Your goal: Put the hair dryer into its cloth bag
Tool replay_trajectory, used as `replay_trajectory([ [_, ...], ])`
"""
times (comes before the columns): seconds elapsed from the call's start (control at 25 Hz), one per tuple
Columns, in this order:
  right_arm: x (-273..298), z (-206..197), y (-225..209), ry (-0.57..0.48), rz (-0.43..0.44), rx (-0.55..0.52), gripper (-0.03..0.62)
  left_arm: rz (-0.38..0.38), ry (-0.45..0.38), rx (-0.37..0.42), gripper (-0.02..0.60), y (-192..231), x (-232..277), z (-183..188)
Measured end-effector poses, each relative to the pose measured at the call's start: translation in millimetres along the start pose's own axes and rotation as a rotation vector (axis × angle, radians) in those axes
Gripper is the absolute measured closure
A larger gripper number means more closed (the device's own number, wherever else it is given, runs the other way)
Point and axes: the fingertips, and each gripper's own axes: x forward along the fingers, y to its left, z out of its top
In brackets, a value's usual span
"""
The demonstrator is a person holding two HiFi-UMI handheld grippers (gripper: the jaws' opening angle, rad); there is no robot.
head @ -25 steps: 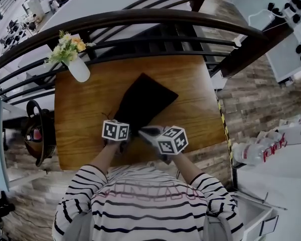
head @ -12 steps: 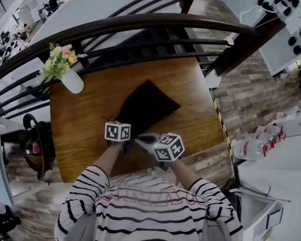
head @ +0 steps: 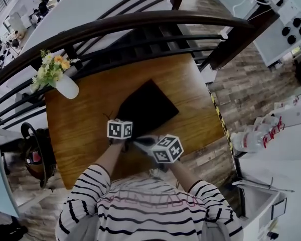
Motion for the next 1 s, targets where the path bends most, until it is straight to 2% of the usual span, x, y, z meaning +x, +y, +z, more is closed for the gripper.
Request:
replay_trajectory([
  [0.16, -3, -5, -4, -0.016, -0.017, 0.026, 0.583, 0.006, -0.037, 0.034, 0.39, 0, -4, 3],
  [0.28, -5, -10, -5, -0.028, -0.022, 0.043, 0.583, 0.014, -0.063, 0.084, 0.361, 0, -15, 4],
  [0.36, -7, -13, -6, -0.033, -0.029, 0.051, 0.583, 0.036, -0.085, 0.113, 0.318, 2, -26, 5],
  [0.48, -9, -18, -5, -0.03, -0.033, 0.048, 0.582, 0.072, -0.106, 0.133, 0.295, 4, -46, -1],
  [0.72, -6, -33, 0, 0.003, -0.041, 0.015, 0.582, 0.139, -0.2, 0.044, 0.273, 12, -84, -19],
  [1.0, 12, -52, 10, 0.078, -0.034, -0.054, 0.582, 0.255, -0.26, -0.049, 0.282, 20, -126, -54],
])
